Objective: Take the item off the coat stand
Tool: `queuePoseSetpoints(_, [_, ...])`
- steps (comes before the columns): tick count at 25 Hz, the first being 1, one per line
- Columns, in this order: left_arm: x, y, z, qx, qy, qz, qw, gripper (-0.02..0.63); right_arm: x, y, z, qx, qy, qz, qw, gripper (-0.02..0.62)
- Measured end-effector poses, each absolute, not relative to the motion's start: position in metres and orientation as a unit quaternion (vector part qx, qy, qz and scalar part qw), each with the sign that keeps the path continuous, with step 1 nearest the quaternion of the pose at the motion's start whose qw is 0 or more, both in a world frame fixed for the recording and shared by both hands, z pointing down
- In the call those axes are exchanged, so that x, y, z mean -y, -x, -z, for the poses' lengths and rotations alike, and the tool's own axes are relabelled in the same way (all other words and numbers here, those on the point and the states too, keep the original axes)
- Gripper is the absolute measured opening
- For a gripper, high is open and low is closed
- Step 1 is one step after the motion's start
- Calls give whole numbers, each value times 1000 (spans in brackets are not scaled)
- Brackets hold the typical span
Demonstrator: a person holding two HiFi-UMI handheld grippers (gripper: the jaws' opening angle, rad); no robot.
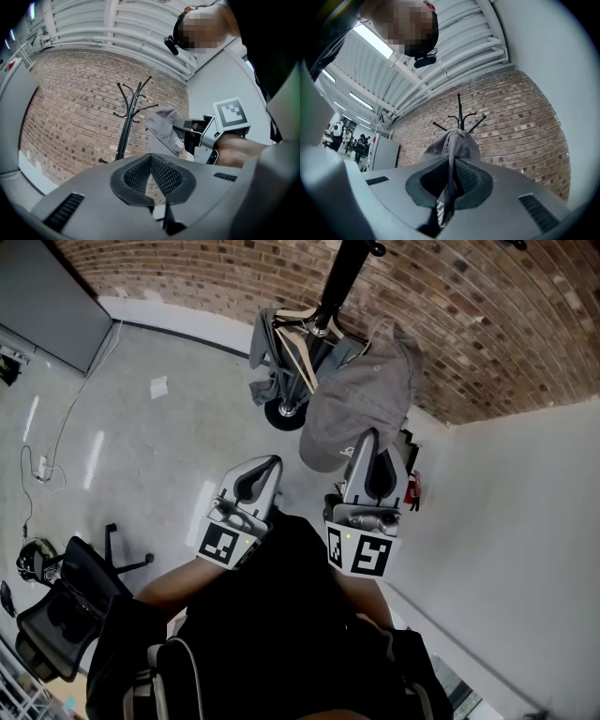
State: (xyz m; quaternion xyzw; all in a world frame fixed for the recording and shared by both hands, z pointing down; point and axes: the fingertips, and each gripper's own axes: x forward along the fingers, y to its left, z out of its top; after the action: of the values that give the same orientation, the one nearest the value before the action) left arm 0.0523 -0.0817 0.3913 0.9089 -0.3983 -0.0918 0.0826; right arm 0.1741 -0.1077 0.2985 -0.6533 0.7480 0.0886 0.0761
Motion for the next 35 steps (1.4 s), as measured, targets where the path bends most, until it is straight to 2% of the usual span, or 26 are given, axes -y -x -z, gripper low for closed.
queuePoseSetpoints(35, [78, -41, -397, 384, -914, 95, 91, 18, 62, -151, -380, -756, 653, -38, -2, 25])
